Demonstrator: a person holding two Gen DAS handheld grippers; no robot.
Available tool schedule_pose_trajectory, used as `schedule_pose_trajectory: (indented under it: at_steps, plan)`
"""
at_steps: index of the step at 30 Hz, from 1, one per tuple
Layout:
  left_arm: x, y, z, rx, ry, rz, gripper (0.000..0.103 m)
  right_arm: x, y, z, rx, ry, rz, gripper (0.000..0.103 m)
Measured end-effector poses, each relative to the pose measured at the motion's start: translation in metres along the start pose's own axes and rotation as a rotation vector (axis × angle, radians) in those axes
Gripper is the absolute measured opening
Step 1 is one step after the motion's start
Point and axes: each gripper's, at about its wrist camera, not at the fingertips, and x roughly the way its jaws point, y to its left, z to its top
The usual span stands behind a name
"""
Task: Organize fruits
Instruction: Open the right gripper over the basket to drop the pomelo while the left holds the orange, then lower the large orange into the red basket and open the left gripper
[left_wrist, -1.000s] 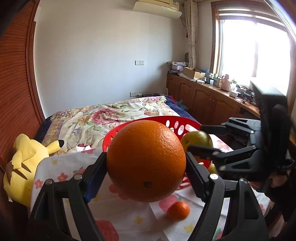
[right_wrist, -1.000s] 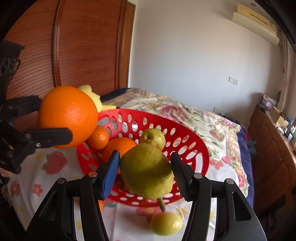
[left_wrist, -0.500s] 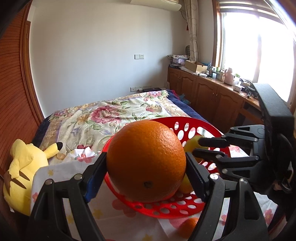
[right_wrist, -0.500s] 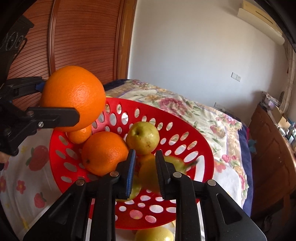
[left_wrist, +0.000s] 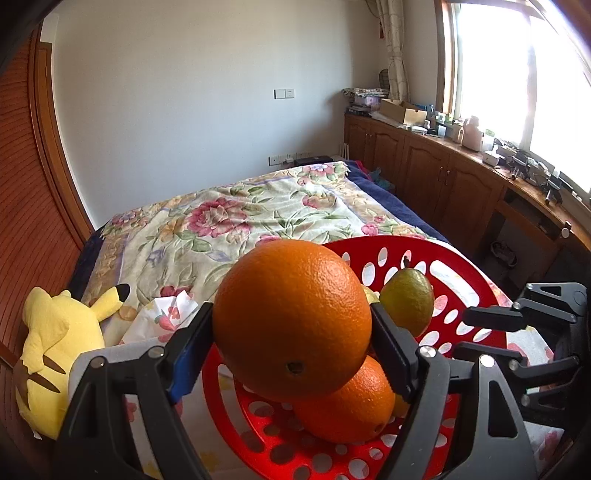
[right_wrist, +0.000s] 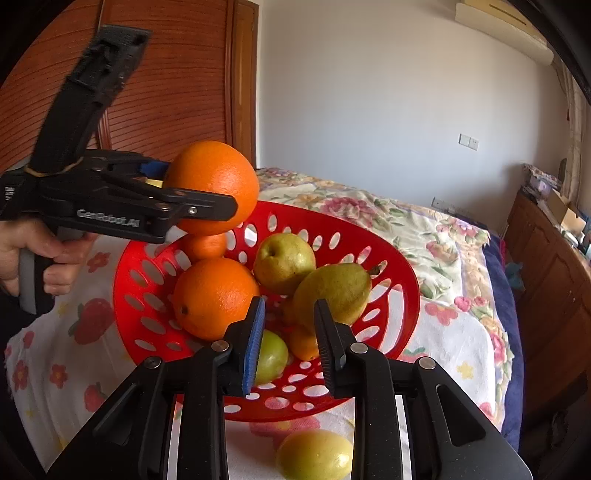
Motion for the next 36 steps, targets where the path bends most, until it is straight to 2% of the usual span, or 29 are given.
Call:
schedule_pose_trajectory:
  at_steps: [8, 23, 32, 36]
  plan:
    - [0.016, -0.005, -0.009, -0.007, 0.043, -0.003, 0.081, -0.004, 0.0, -0.006, 0.009, -0.006, 0.013, 0.028]
    - [-0.004, 0.003, -0.023, -0.079, 0.022, -0.006, 0.082, -0.015, 0.004, -0.017, 0.045, -0.011, -0.01, 0.036]
    - [-0.017, 0.005, -0.029, -0.071, 0.02, 0.003, 0.082, -0.025, 0.01, -0.023, 0.056, -0.011, -0.018, 0.041]
    - [-0.028, 0.005, -0.027, -0.042, -0.024, 0.042, 0.082, -0.027, 0.013, -0.026, 0.055, -0.011, -0.014, 0.043]
